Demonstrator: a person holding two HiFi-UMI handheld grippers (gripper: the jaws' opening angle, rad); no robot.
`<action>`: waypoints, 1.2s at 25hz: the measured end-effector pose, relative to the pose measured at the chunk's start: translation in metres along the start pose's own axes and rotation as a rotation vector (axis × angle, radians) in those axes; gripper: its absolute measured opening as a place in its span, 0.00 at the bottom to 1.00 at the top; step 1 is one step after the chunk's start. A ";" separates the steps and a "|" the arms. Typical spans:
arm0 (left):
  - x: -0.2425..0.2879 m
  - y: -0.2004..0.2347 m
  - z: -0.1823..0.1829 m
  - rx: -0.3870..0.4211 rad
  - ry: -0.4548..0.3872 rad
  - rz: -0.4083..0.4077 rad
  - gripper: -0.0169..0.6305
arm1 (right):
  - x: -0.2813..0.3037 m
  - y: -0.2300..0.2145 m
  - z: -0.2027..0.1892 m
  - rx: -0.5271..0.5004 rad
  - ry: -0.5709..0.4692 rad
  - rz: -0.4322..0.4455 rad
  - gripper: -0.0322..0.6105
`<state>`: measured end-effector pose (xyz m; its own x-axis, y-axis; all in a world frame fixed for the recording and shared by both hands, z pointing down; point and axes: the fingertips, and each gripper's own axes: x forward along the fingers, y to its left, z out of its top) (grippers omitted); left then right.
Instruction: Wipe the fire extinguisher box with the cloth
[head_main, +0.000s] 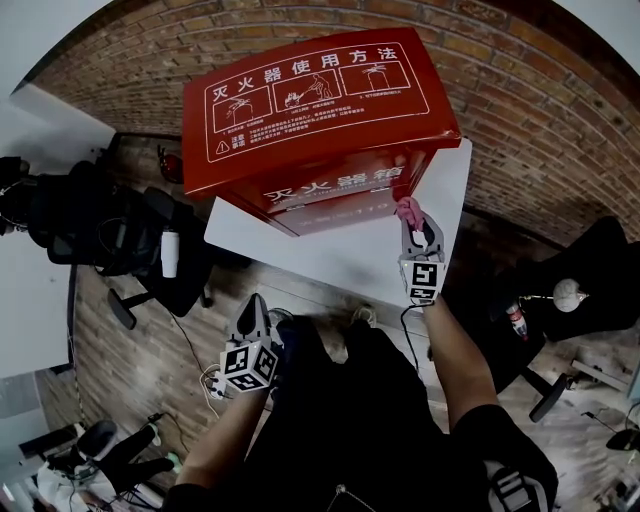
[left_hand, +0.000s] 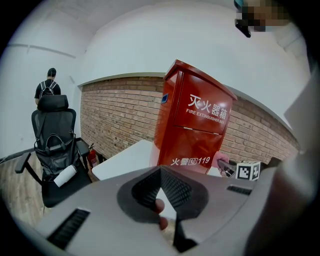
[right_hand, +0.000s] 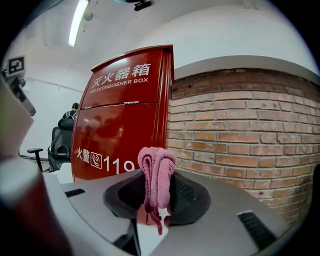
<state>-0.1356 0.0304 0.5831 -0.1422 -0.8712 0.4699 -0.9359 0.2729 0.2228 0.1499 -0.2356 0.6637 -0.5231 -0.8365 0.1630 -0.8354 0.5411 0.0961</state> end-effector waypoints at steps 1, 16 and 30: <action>-0.001 0.002 0.000 0.002 0.002 0.004 0.07 | 0.000 0.000 -0.002 -0.001 0.002 -0.005 0.22; -0.017 0.030 0.009 0.025 -0.009 0.029 0.07 | 0.009 0.009 -0.049 -0.023 0.099 -0.055 0.22; -0.037 0.059 0.007 0.006 -0.019 0.067 0.07 | 0.013 0.035 -0.050 0.001 0.111 -0.072 0.22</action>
<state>-0.1874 0.0754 0.5728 -0.2110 -0.8584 0.4675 -0.9258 0.3289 0.1861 0.1223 -0.2235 0.7178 -0.4402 -0.8585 0.2631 -0.8701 0.4802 0.1108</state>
